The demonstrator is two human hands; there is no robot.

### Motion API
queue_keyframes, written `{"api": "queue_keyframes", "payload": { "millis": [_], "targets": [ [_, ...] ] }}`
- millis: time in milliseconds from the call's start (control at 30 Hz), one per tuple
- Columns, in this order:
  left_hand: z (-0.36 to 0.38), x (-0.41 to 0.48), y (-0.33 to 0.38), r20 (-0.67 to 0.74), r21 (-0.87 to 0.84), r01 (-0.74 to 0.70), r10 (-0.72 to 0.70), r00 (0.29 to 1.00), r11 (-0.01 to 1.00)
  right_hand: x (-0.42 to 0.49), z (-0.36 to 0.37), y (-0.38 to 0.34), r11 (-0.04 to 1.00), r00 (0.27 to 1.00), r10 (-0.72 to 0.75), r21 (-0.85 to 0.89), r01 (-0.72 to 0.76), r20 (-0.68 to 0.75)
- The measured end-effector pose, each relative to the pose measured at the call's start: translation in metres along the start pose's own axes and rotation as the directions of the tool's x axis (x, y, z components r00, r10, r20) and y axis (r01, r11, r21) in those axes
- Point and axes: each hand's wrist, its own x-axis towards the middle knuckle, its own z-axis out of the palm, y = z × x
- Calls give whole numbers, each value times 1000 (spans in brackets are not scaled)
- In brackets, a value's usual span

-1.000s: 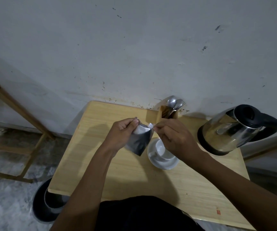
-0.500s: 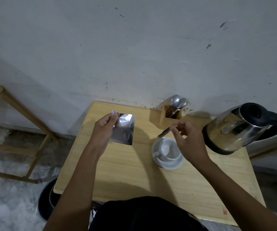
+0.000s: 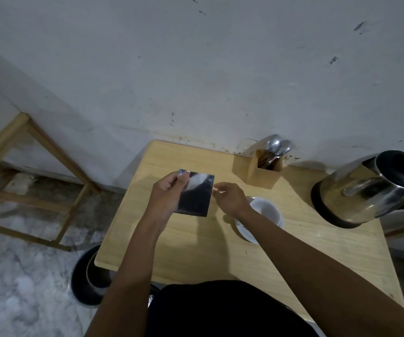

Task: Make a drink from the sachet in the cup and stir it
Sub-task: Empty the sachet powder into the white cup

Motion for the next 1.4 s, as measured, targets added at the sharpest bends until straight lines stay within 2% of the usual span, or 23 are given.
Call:
{"api": "queue_keyframes", "payload": {
  "millis": [100, 167, 233, 267, 367, 433, 600, 733, 833, 933, 1033, 1100, 1167, 1267, 1333, 1400],
  "targets": [
    [1, -3, 0, -22, 14, -16, 16, 1000, 1000, -1, -6, -1, 997, 998, 11, 75, -6, -67],
    [2, -3, -1, -31, 4, -9, 9, 999, 1000, -13, -17, -9, 966, 993, 32, 260, 0, -118],
    [5, -2, -2, -29, -15, -1, 0, 1000, 1000, -32, -30, -16, 867, 997, 49, 498, -12, -61],
    [7, -2, -2, -22, -30, 1, -2, 1000, 1000, -42, -36, -17, 829, 1000, 9, 559, -5, -5],
    [21, -3, -2, 25, -74, 16, -14, 1000, 997, -71, -48, -12, 840, 979, -156, 539, 61, 132],
    [32, -4, -1, 61, -76, 30, -25, 998, 997, -80, -52, -5, 870, 977, -181, 483, 104, 116],
    [62, -6, 2, 212, 17, 30, -32, 977, 999, -95, -76, 22, 891, 990, -90, 434, 129, -110],
    [86, -9, 1, 300, 156, -27, -21, 954, 987, -109, -92, 43, 861, 967, -13, 489, 141, -256],
    [105, -12, -1, 357, 86, 11, -41, 933, 996, -121, -96, 62, 797, 973, 62, 598, 86, -222],
    [124, -17, -6, 355, 8, 90, -87, 931, 996, -133, -92, 81, 735, 975, 141, 678, 12, -170],
    [137, -25, -12, 347, 49, 128, -137, 928, 991, -144, -89, 91, 619, 947, 231, 785, 33, -222],
    [141, -29, -18, 362, 106, 109, -140, 922, 988, -150, -92, 96, 597, 931, 260, 801, 54, -257],
    [141, -30, -24, 319, 168, 52, -104, 942, 984, -153, -96, 104, 644, 911, 267, 762, 74, -314],
    [134, -23, -39, 186, 331, -71, 9, 983, 941, -154, -107, 118, 790, 878, 233, 608, 80, -418],
    [126, -17, -57, 205, 493, -159, 64, 977, 855, -154, -113, 122, 871, 875, 190, 488, 59, -446],
    [121, -14, -74, 275, 605, -197, 30, 961, 771, -151, -118, 121, 938, 878, 139, 346, 32, -457]
  ]
}}
